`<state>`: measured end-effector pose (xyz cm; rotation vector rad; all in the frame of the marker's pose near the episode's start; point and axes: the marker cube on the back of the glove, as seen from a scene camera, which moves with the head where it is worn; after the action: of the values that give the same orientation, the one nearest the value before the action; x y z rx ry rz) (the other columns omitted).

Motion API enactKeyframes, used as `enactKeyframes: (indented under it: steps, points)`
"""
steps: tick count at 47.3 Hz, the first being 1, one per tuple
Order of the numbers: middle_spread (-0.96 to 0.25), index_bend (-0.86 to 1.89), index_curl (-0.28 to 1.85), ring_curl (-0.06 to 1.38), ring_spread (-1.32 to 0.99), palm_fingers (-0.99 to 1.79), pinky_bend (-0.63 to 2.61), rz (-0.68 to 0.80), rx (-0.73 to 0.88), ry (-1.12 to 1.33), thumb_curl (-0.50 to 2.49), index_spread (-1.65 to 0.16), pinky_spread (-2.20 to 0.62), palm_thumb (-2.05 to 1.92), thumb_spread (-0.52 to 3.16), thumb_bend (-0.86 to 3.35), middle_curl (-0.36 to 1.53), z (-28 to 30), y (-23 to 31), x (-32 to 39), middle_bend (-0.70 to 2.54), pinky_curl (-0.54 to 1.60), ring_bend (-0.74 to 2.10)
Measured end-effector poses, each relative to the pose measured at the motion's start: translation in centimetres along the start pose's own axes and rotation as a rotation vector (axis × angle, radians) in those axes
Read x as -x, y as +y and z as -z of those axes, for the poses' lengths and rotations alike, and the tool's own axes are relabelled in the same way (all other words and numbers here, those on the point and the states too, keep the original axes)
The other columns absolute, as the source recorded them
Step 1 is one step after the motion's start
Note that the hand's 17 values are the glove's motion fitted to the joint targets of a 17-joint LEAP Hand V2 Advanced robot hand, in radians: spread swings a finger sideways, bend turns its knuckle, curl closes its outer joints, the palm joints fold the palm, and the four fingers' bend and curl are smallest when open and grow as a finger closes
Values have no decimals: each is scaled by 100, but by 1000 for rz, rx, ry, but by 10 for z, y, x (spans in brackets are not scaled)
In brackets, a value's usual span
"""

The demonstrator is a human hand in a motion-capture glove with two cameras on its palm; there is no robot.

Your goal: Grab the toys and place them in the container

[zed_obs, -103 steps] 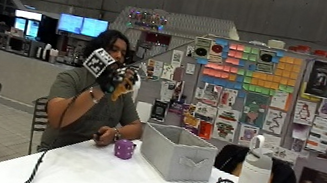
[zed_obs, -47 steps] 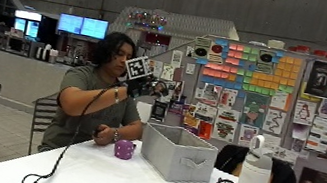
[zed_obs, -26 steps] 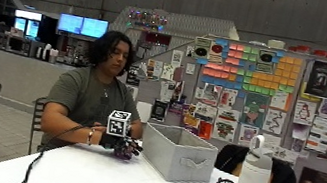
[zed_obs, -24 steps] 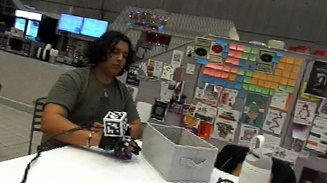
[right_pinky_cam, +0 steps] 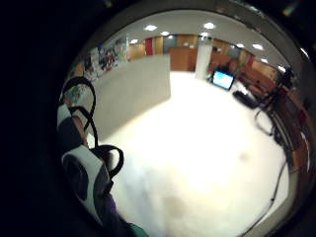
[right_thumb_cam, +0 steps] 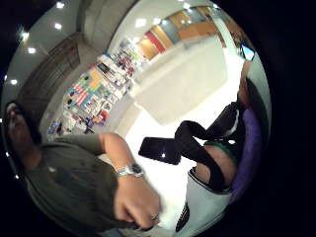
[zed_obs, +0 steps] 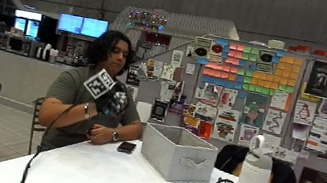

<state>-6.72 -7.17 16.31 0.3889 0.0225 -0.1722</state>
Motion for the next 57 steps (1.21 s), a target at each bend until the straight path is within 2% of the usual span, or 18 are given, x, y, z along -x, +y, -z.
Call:
enactKeyframes:
  steps: [2,5,7,12,20,24,26,31,36,40,43,45,46,48,50,54,57]
  points:
    - [-40,40,78,64,-38,127,110,95,-67,4,55,-45,-42,43,144,25,79,32,-24,15,90,49,136]
    - [-40,46,83,65,-38,124,112,304,-112,-157,58,-46,-43,42,143,24,83,84,-67,32,95,50,139]
    - [-40,49,87,66,-38,122,113,372,-132,-229,60,-46,-43,42,142,24,85,110,-97,45,98,51,140]
    - [-40,55,94,67,-37,118,116,169,-203,-42,64,-46,-44,41,142,23,89,128,-174,58,103,53,144]
    - [-40,60,102,69,-36,114,119,209,-208,-25,71,-45,-45,41,141,23,93,102,-253,92,108,56,148]
    - [-39,61,105,69,-36,112,120,9,-221,-62,75,-45,-44,40,140,23,95,82,-288,103,108,57,148]
    - [-39,62,107,69,-35,112,120,-47,-223,-69,77,-44,-44,40,140,23,95,72,-303,101,109,57,149]
    - [-38,61,109,68,-35,109,119,89,-199,-21,80,-44,-44,38,139,22,96,47,-319,89,107,57,148]
    - [-38,58,111,66,-34,101,115,15,-112,-71,83,-43,-43,36,137,20,95,32,-332,83,101,55,142]
    - [-38,53,112,64,-34,92,113,10,29,-62,83,-44,-42,33,137,17,93,20,-328,79,94,53,135]
    - [-36,44,109,61,-33,63,110,-34,117,-55,75,-43,-39,15,140,8,88,13,-325,77,79,52,128]
    - [-35,44,108,61,-33,47,107,-27,134,-50,68,-43,-36,5,141,3,85,11,-322,76,72,52,124]
    - [-34,40,105,58,-32,28,107,-20,133,-57,65,-43,-32,-2,138,-3,82,10,-320,77,65,52,117]
    - [-32,35,101,57,-31,18,110,-10,125,-74,61,-44,-27,-8,134,-7,79,10,-317,81,60,52,111]
    - [-31,31,97,53,-31,20,109,10,116,-44,58,-45,-24,-8,132,-7,77,9,-314,82,57,49,107]
    - [-29,30,91,46,-31,26,106,181,121,15,53,-48,-19,-5,130,-5,73,10,-302,74,53,44,100]
    - [-28,30,88,44,-30,29,103,101,139,25,50,-49,-16,-3,131,-3,71,13,-299,73,51,42,98]
